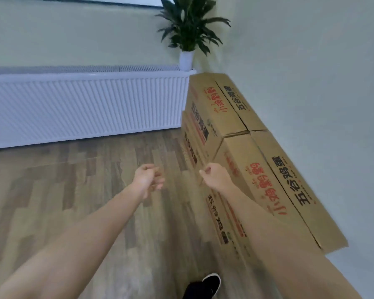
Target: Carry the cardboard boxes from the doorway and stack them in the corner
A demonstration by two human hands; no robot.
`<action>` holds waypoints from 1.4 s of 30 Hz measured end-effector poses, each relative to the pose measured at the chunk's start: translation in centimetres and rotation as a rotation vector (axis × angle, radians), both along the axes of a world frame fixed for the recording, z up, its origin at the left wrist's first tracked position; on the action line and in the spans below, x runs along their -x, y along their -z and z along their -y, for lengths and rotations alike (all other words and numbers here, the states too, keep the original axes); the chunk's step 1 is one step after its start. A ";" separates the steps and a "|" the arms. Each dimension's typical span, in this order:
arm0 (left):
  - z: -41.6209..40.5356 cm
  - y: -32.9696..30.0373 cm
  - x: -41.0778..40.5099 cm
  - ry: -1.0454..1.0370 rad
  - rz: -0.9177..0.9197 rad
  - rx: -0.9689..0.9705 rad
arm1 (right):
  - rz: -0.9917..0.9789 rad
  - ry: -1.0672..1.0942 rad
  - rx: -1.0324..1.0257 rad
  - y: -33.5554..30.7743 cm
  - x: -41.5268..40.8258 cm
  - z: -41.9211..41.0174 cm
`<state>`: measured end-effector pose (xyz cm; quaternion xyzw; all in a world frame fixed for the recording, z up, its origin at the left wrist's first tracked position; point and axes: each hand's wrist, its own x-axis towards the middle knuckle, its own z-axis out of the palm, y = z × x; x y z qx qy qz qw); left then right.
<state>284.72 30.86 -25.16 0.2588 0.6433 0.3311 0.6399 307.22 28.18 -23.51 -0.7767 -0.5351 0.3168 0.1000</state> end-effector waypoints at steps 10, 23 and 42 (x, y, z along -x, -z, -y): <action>14.2 -15.5 38.4 -0.430 -0.024 -0.220 | -0.135 -0.369 -0.081 -11.0 38.8 1.9; 27.2 -14.9 77.6 -0.973 -0.221 -0.169 | -0.359 -0.855 0.083 -7.1 87.8 2.2; 36.8 -12.9 132.5 -1.477 -0.256 -0.160 | -0.414 -1.244 0.165 -10.9 155.1 6.3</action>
